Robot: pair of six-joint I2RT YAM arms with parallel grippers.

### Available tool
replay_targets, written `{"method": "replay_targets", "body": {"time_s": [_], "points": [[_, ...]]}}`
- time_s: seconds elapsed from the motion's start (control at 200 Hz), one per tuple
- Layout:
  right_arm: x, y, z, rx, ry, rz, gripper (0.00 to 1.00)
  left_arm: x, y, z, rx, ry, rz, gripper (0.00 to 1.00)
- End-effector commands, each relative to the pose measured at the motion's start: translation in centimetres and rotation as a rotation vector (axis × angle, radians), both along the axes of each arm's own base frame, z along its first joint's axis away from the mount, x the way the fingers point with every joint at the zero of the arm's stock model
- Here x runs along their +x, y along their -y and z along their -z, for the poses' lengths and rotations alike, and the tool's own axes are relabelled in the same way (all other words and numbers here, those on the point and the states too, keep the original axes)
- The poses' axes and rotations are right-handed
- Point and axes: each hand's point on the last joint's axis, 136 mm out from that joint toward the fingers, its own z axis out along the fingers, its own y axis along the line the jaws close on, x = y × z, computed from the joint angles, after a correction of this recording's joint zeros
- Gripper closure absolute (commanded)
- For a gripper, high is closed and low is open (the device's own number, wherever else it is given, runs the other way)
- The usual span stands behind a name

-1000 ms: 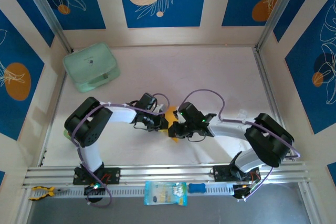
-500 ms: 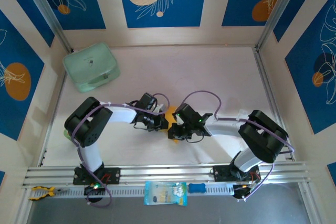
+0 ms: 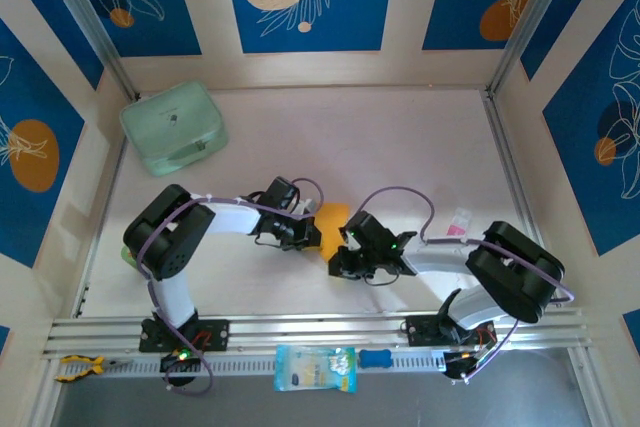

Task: Fold a paper plane with a square sheet of paper (pick it up from the middle)
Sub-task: Third fold the triangle at the center of the table.

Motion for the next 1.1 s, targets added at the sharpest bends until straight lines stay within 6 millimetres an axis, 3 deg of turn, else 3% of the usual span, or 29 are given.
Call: {"method": "replay_targets", "body": {"time_s": [0.0, 0.13, 0.25, 0.45, 0.635, 0.745, 0.925, 1.095], "points": [[-2.1, 1.5, 1.6, -0.041, -0.079, 0.019, 0.88, -0.6, -1.0, 2.0, 0.079, -0.031, -0.001, 1.00], [-2.6, 1.7, 1.5, -0.029, -0.087, 0.022, 0.88, -0.6, -1.0, 2.0, 0.082, -0.030, -0.003, 1.00], [-2.5, 1.5, 0.1, -0.006, -0.066, 0.020, 0.88, -0.6, -1.1, 2.0, 0.083, -0.029, -0.005, 1.00], [0.5, 0.8, -3.1, 0.052, 0.010, 0.063, 0.88, -0.4, -1.1, 1.9, 0.083, -0.022, -0.019, 1.00], [2.8, -1.1, -4.3, 0.094, 0.009, 0.073, 0.88, -0.6, -1.2, 2.0, 0.082, -0.024, -0.025, 1.00], [3.2, -1.9, -3.8, 0.094, -0.009, 0.063, 0.88, -0.5, -1.2, 1.9, 0.081, -0.023, -0.027, 1.00], [3.7, -1.5, -1.3, 0.035, -0.057, 0.099, 0.88, -0.5, -1.2, 1.9, 0.079, -0.023, -0.026, 1.00], [1.4, -0.2, 1.4, -0.049, -0.129, 0.090, 0.88, -0.5, -1.2, 1.7, 0.080, -0.015, -0.026, 1.00]]}}
